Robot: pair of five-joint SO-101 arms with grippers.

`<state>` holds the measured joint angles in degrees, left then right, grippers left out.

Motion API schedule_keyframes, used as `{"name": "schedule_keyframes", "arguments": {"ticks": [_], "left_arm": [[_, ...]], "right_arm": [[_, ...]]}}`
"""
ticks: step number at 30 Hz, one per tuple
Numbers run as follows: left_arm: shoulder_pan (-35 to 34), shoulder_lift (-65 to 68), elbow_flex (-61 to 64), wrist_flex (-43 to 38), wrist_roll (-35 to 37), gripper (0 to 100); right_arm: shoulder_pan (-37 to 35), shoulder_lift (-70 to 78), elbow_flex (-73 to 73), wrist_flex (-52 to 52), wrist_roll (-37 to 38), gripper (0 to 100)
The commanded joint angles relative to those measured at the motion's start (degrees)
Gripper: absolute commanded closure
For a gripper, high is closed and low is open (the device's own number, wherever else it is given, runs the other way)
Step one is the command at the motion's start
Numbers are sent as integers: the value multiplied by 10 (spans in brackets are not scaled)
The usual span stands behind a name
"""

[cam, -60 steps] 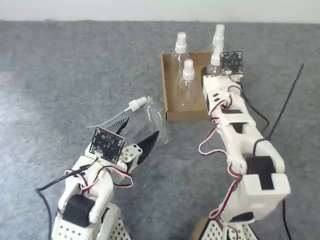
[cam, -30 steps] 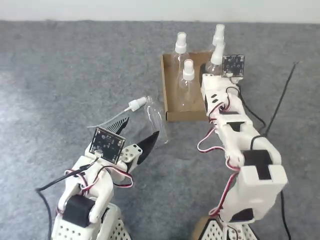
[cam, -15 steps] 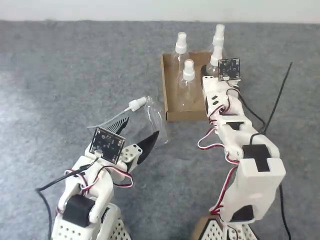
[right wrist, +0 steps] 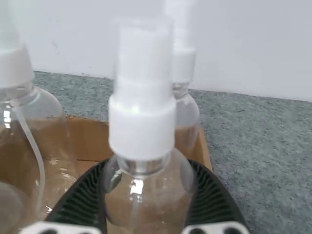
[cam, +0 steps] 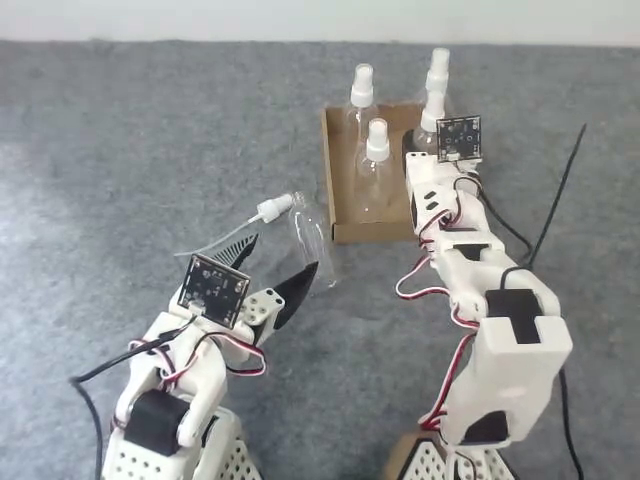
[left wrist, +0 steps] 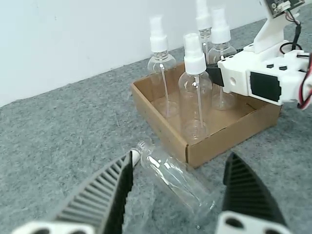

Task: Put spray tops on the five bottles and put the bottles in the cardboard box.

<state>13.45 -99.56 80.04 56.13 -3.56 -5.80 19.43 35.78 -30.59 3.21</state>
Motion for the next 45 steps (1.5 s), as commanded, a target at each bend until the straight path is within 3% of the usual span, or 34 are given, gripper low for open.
{"name": "schedule_keyframes", "arguments": {"ticks": [1,32,39,45], "left_arm": [[0,2,-2,-18,-4,720],[-4,-1,28,-58,-18,720],[-4,-1,28,-58,-18,720],[-4,-1,28,-58,-18,720]], "right_arm": [[7,-7,-7,-13,9,988],[7,-7,9,-9,10,986],[7,-7,10,-8,10,852],[7,-7,10,-8,10,836]]}}
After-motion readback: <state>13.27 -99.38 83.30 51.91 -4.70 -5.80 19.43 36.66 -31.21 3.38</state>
